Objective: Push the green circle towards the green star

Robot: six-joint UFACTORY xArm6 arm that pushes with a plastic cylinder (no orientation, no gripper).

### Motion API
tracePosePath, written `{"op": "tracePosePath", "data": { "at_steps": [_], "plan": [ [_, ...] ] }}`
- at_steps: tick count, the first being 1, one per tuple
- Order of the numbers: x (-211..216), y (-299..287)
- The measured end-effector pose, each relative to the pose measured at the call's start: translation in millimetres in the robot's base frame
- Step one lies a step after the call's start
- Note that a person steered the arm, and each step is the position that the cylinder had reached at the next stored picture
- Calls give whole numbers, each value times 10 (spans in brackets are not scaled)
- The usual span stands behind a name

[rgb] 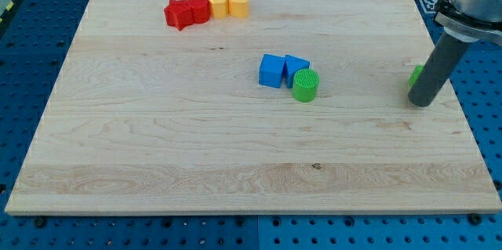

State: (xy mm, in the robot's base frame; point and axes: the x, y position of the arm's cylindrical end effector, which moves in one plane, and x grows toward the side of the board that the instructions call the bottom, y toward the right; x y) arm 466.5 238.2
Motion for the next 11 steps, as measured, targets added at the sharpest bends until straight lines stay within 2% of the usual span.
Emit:
{"op": "tracePosePath", "data": {
  "at_steps": [2,6,7,11],
  "plan": [
    [-79,0],
    [20,-73],
    [355,-390],
    [363,-1539]
  ]
}}
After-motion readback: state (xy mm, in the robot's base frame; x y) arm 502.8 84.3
